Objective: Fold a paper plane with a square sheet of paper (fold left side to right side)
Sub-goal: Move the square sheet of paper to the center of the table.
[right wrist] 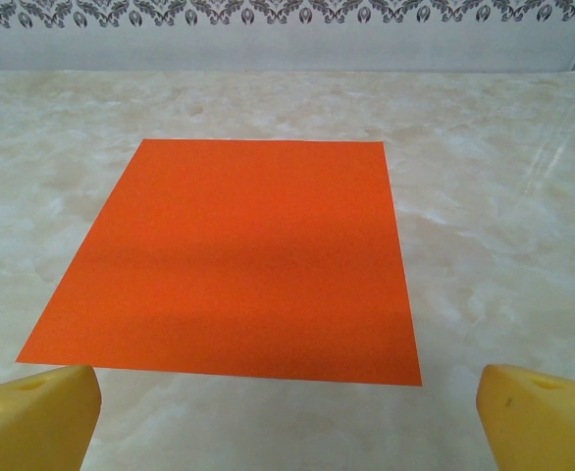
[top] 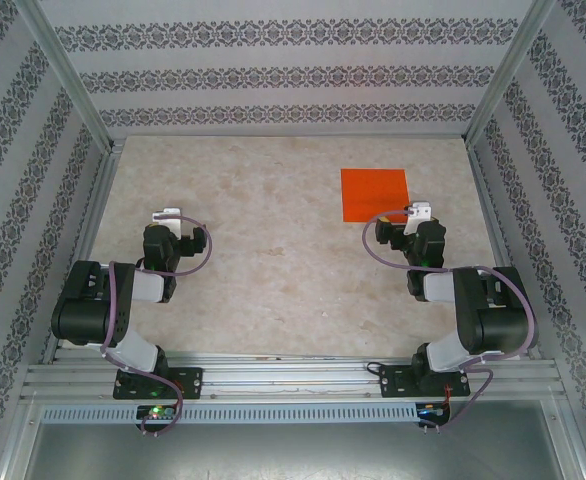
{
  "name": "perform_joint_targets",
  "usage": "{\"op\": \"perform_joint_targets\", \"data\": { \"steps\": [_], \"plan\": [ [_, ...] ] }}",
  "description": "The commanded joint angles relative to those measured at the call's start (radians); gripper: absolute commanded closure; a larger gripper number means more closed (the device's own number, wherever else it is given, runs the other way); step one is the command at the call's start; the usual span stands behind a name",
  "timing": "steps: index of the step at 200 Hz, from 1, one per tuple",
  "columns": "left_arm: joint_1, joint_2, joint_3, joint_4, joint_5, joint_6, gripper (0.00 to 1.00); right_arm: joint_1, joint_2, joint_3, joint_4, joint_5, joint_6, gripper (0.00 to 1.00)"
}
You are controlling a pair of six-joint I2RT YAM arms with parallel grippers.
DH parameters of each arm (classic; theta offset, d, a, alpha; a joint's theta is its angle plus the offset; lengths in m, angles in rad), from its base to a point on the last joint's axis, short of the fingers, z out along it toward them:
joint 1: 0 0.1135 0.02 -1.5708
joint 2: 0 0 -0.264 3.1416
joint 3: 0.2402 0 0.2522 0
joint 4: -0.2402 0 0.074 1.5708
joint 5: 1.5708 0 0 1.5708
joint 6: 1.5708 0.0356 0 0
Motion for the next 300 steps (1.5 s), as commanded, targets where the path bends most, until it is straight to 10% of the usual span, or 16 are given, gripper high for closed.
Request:
{"op": "perform_joint_targets", "data": {
  "steps": [1, 166, 216, 300],
  "plan": [
    [0.006, 0.013, 0.014, 0.049, 0.005, 0.008, 0.0, -0.004, 0.008, 0.019, 0.033, 0.007, 0.0, 0.02],
    [0.006, -0.042, -0.017, 0.07, -0.036, -0.007, 0.0, -0.012, -0.04, 0.06, -0.066, 0.0, 0.01, 0.02],
    [0.006, -0.315, 0.151, -0.484, -0.154, -0.182, 0.0, -0.013, -0.211, 0.211, -0.504, 0.078, 0.137, 0.02],
    [0.006, -0.468, 0.294, -0.989, 0.194, -0.605, 0.0, 0.053, 0.106, 0.656, -0.987, -0.223, 0.409, 0.02]
  ]
}}
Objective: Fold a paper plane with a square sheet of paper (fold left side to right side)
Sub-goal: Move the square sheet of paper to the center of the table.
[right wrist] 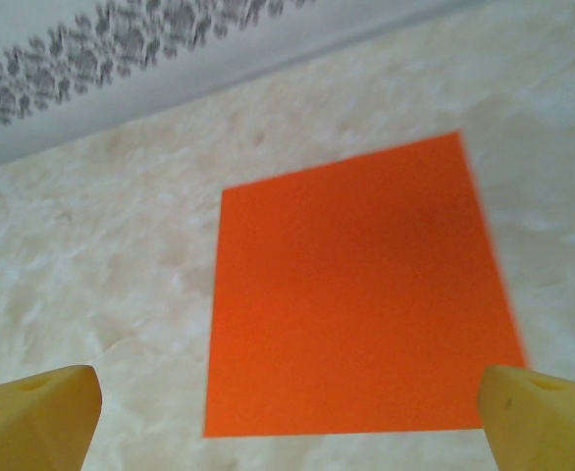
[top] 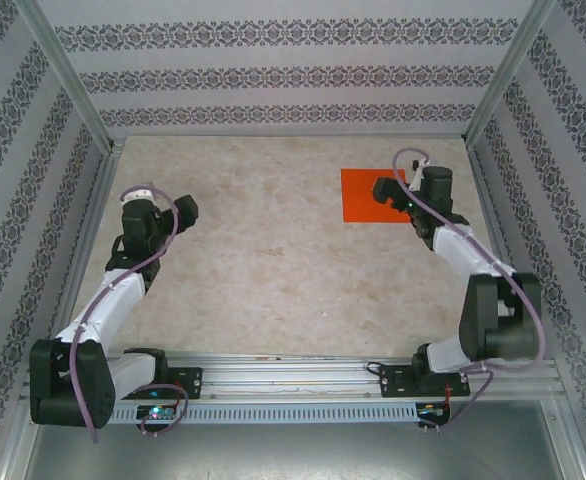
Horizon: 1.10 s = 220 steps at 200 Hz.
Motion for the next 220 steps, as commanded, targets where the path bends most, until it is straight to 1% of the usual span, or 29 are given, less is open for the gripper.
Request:
{"op": "perform_joint_targets", "data": {
  "steps": [1, 22, 37, 69, 97, 125, 138, 153, 170, 198, 220],
  "plan": [
    [0.006, -0.018, 0.034, -0.206, 0.137, -0.122, 0.0, 0.044, 0.125, 0.105, -0.166, -0.073, 0.082, 0.02],
    [0.006, -0.005, 0.061, -0.275, 0.214, -0.115, 0.0, 0.07, 0.26, 0.222, -0.196, -0.044, 0.12, 0.02],
    [0.006, -0.003, 0.067, -0.305, 0.245, -0.112, 0.0, 0.084, 0.352, 0.3, -0.203, -0.031, 0.148, 0.02],
    [0.006, -0.017, 0.059, -0.34, 0.248, -0.098, 0.0, 0.105, 0.519, 0.46, -0.25, 0.015, 0.161, 0.02],
    [0.006, -0.03, 0.05, -0.343, 0.24, -0.099, 0.0, 0.112, 0.601, 0.539, -0.294, 0.027, 0.17, 0.02],
    [0.006, -0.03, 0.049, -0.344, 0.233, -0.097, 0.0, 0.121, 0.618, 0.539, -0.333, 0.033, 0.179, 0.02],
    [0.006, -0.027, 0.049, -0.346, 0.229, -0.094, 0.0, 0.132, 0.606, 0.529, -0.355, 0.036, 0.17, 0.02],
    [0.006, -0.023, 0.051, -0.348, 0.223, -0.091, 0.0, 0.155, 0.585, 0.522, -0.406, 0.077, 0.164, 0.02],
    [0.006, -0.019, 0.052, -0.35, 0.219, -0.085, 0.0, 0.181, 0.566, 0.511, -0.453, 0.083, 0.167, 0.02],
    [0.006, -0.015, 0.053, -0.351, 0.213, -0.081, 0.0, 0.243, 0.522, 0.442, -0.465, 0.071, 0.238, 0.02],
    [0.006, -0.01, 0.054, -0.352, 0.211, -0.08, 0.0, 0.317, 0.483, 0.379, -0.464, 0.106, 0.331, 0.02]
  ]
}}
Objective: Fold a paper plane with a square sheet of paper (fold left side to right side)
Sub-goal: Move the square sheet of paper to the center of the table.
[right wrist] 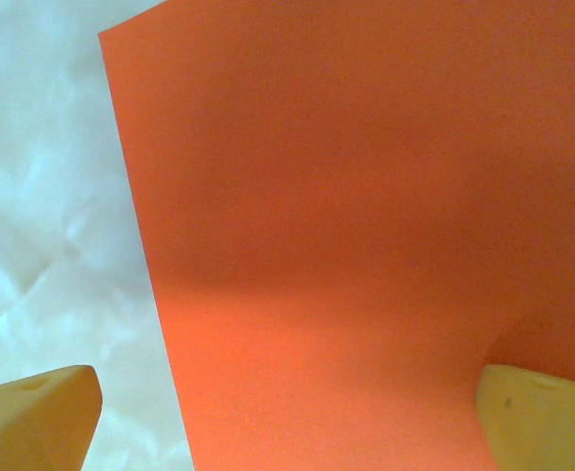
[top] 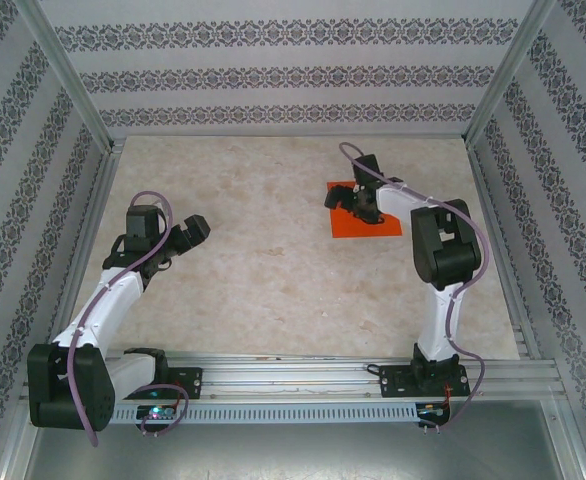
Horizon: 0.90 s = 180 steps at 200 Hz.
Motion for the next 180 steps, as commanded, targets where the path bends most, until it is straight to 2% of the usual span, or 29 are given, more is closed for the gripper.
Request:
{"op": "perform_joint_targets", "data": {
  "steps": [1, 58, 88, 111, 139, 180],
  "plan": [
    [0.006, -0.001, 0.012, -0.028, -0.015, 0.008, 0.0, 0.077, -0.053, -0.074, -0.075, 0.034, 0.119, 0.02],
    [0.006, -0.001, 0.017, -0.039, -0.015, 0.013, 0.0, 0.335, -0.153, -0.18, -0.032, 0.167, 0.415, 0.02],
    [0.006, -0.002, 0.015, -0.037, -0.016, 0.012, 0.0, 0.451, -0.167, -0.189, -0.021, 0.212, 0.51, 0.02],
    [0.006, 0.003, 0.015, -0.038, -0.015, 0.014, 0.0, 0.5, -0.154, -0.174, -0.022, 0.213, 0.511, 0.02],
    [0.006, 0.007, 0.018, -0.037, -0.005, 0.008, 0.0, 0.512, -0.167, -0.165, -0.013, 0.209, 0.505, 0.02],
    [0.006, 0.033, 0.018, -0.015, 0.082, -0.016, 0.02, 0.508, -0.233, -0.111, -0.036, 0.224, 0.377, 0.02]
  ]
}}
